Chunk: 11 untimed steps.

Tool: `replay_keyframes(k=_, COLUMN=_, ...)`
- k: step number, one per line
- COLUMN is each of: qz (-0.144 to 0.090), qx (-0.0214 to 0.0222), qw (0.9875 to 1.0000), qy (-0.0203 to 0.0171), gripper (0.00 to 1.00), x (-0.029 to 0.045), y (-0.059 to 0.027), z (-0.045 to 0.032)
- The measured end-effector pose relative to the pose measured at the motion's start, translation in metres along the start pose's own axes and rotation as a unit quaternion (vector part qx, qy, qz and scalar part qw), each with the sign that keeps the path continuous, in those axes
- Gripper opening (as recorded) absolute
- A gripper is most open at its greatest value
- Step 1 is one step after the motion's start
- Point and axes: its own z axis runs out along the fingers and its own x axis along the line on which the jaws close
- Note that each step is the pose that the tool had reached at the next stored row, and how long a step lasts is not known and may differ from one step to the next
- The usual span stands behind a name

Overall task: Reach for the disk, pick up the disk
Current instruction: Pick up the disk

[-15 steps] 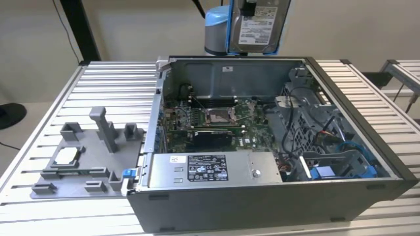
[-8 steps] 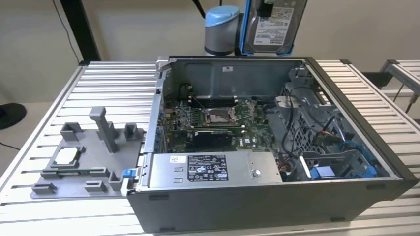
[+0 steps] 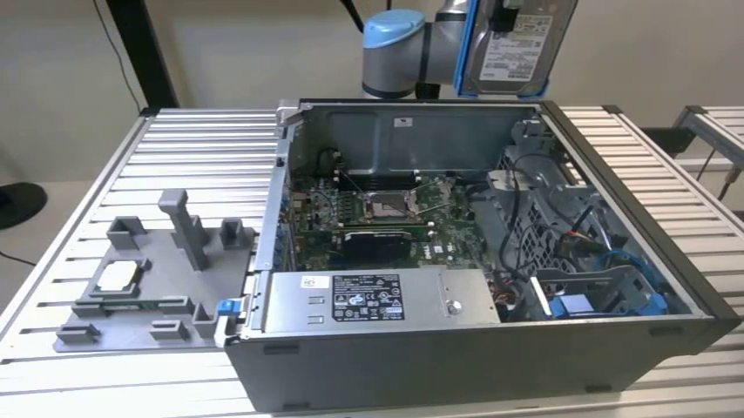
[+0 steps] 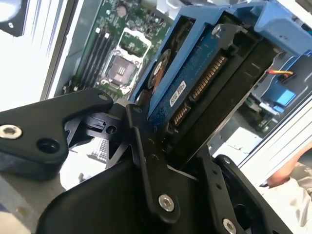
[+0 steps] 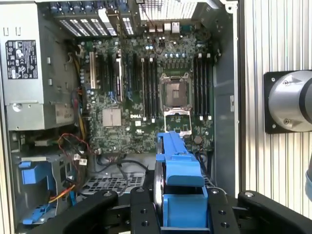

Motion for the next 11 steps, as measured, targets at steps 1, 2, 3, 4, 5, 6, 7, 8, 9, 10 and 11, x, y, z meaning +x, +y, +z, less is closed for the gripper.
replay_keyframes(k=1, qz=0.0, qx=0.0, qw=1.0, qy=0.0, gripper=0.0, x=-0.0003, y=-0.0049, z=0.0001)
replay_keyframes(k=2, qz=0.0, qx=0.0, qw=1.0, qy=-0.0001, gripper=0.0, x=-0.0006, y=-0.0094, z=0.0002)
replay_keyframes(k=3, qz=0.0, qx=0.0, qw=1.0, qy=0.0, gripper=0.0, x=-0.0009, y=-0.0139, z=0.0002)
replay_keyframes(k=4, qz=0.0, qx=0.0, qw=1.0, qy=0.0, gripper=0.0, x=-0.0012, y=-0.0183, z=0.0003)
replay_keyframes(k=5, qz=0.0, qx=0.0, qw=1.0, qy=0.0, gripper=0.0, x=-0.0015, y=-0.0229, z=0.0003)
replay_keyframes(k=6, qz=0.0, qx=0.0, qw=1.0, qy=0.0, gripper=0.0, x=-0.0018, y=-0.0272, z=0.0004)
replay_keyframes(k=7, qz=0.0, qx=0.0, qw=1.0, qy=0.0, gripper=0.0, x=-0.0021, y=-0.0318, z=0.0004)
replay_keyframes(k=8, qz=0.0, qx=0.0, qw=1.0, qy=0.0, gripper=0.0, x=-0.0024, y=-0.0366, z=0.0004)
replay_keyframes(k=9, qz=0.0, qx=0.0, qw=1.0, qy=0.0, gripper=0.0, x=-0.0027, y=-0.0411, z=0.0004)
replay_keyframes(k=10, qz=0.0, qx=0.0, qw=1.0, qy=0.0, gripper=0.0, x=-0.003, y=-0.0456, z=0.0004)
replay_keyframes(k=11, qz=0.0, qx=0.0, qw=1.0, qy=0.0, gripper=0.0, x=-0.0033, y=-0.0502, z=0.0004)
